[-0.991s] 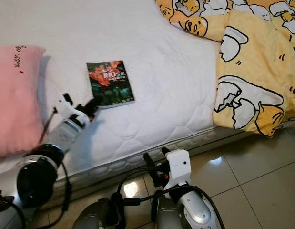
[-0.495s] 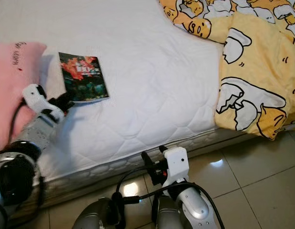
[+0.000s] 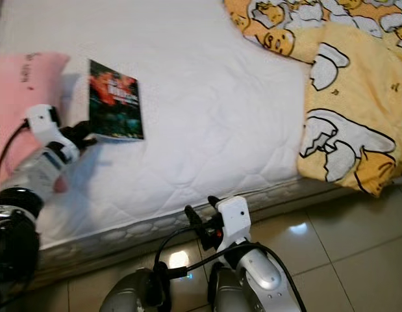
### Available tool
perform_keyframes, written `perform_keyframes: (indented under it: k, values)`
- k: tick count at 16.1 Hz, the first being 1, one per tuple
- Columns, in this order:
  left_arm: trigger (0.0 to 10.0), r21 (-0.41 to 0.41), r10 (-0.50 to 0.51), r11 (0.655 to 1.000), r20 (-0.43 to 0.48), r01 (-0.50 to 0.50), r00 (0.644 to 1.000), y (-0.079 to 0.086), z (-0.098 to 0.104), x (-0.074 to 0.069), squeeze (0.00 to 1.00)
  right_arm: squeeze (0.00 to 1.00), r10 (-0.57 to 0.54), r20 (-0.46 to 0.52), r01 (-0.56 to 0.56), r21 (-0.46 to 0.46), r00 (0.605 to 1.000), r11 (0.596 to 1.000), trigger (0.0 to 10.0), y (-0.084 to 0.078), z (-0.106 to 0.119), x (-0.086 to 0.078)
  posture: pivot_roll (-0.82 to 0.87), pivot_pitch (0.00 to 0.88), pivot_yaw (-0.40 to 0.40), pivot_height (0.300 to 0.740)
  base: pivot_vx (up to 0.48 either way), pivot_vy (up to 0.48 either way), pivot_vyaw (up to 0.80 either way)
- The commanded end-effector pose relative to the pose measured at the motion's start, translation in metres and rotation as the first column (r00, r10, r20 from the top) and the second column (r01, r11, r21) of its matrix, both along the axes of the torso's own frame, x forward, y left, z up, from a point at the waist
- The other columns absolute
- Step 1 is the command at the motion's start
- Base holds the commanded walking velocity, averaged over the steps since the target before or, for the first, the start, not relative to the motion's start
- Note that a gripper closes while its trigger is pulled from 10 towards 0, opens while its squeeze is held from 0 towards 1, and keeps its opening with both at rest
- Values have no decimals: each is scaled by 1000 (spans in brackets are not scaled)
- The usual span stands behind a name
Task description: Clean up the room
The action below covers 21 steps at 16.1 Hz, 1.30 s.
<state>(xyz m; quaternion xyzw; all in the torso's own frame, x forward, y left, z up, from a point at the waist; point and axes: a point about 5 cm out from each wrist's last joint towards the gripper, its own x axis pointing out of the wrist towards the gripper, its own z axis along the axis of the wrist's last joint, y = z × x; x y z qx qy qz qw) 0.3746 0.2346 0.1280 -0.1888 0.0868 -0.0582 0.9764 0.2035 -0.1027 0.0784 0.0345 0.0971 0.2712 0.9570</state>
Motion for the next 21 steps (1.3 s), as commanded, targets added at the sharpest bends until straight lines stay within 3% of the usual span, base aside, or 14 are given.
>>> perform_keyframes:
  k: [1, 4, 7, 12, 18, 21]
  values:
    - [0, -11, -55, 998, -2, 55, 998, -14, -2, 2, 0, 0, 10, -25, -10, 9, 1000, 1000, 10000, 2, -4, -3, -122, 210, 33, 740, 0, 0, 0]
    - [0, -35, -113, 993, 8, 113, 994, -40, 2, 7, 0, 0, 18, -25, -18, 15, 1000, 1000, 10000, 5, -4, -2, -126, 212, 37, 740, 0, 0, 0]
    - [0, 21, -140, 990, 101, 139, 985, -45, 42, 20, 0, 0, 19, -26, -18, 18, 999, 1000, 10000, 5, -6, 1, -115, 208, 43, 740, 0, 0, 0]
    - [0, 91, -58, 994, 51, 53, 997, -18, 42, 14, 0, 0, 23, -23, -23, 22, 999, 999, 10000, 6, -6, 4, -102, 204, 45, 740, 0, 0, 0]
    - [0, 111, 63, 992, -55, -57, 997, 15, 29, 2, 0, 0, 33, -27, -33, 22, 999, 999, 10000, 6, -7, 5, -94, 202, 40, 740, 0, 0, 0]
    - [0, 176, 54, 984, -125, -32, 991, 19, 20, -4, 0, 0, 41, -32, -40, 20, 999, 999, 10000, 6, -8, 5, -88, 202, 36, 740, 0, 0, 0]
